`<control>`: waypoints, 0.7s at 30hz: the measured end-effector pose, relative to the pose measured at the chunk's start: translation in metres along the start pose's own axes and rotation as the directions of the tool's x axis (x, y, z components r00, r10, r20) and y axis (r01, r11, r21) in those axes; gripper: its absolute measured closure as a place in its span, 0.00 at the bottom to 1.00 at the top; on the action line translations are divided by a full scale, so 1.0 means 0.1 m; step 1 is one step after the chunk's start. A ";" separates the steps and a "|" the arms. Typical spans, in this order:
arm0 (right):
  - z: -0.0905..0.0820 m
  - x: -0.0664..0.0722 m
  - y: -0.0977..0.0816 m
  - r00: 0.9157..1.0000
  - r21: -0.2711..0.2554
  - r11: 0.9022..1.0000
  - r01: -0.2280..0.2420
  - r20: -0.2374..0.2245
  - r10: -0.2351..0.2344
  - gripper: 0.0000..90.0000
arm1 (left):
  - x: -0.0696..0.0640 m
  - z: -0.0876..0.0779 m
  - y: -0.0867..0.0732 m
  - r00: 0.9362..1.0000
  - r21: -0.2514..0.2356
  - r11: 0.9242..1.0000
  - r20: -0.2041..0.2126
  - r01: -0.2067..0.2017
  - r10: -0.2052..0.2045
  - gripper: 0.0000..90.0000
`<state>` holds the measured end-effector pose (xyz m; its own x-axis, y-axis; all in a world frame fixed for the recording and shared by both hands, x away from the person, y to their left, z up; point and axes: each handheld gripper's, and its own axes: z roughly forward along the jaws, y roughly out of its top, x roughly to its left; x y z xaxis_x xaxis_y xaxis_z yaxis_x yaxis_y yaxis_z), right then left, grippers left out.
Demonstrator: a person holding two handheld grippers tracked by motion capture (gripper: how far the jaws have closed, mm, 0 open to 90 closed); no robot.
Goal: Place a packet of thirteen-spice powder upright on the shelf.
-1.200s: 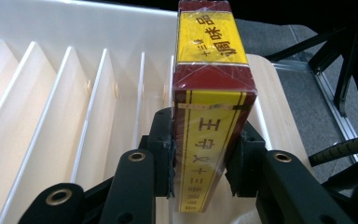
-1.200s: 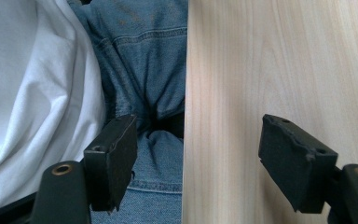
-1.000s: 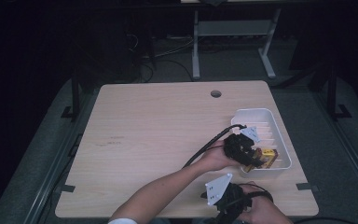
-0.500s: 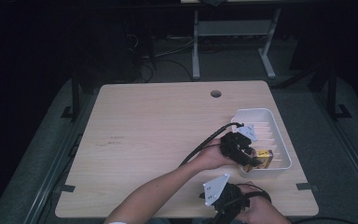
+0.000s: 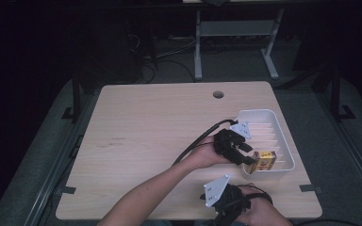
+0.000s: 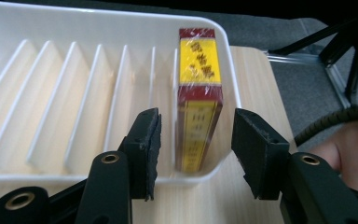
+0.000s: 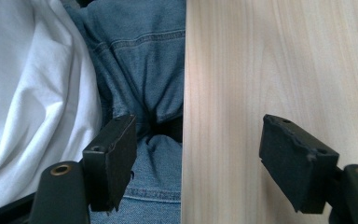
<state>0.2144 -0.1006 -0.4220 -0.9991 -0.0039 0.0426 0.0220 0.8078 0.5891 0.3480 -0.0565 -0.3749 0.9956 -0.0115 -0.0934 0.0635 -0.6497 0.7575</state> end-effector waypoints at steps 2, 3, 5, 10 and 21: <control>-0.01 0.00 -0.01 1.000 -0.004 1.000 -0.005 0.002 0.005 0.30 | -0.01 -0.07 -0.04 1.000 0.004 1.000 -0.013 0.002 -0.002 0.57; -0.02 -0.01 -0.01 1.000 -0.005 1.000 -0.004 0.004 0.004 0.30 | -0.01 -0.09 -0.05 1.000 0.003 1.000 -0.018 0.002 -0.002 0.57; -0.03 -0.01 -0.02 1.000 -0.009 1.000 -0.010 0.008 0.010 0.30 | -0.01 -0.15 -0.09 1.000 0.002 1.000 -0.028 0.012 -0.012 0.56; -0.06 -0.04 -0.04 1.000 -0.017 1.000 -0.020 0.014 0.021 0.30 | -0.03 -0.31 -0.19 0.998 -0.007 1.000 -0.056 0.027 -0.027 0.54; -0.06 -0.03 -0.04 1.000 -0.027 0.999 -0.025 0.016 0.026 0.30 | -0.06 -0.69 -0.51 0.991 -0.014 0.997 -0.107 0.081 -0.082 0.52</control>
<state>0.2179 -0.1073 -0.4193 -0.9986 0.0266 0.0449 0.0484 0.7911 0.6098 0.3432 0.0294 -0.3684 0.9887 0.1230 -0.0858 0.1451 -0.6379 0.7563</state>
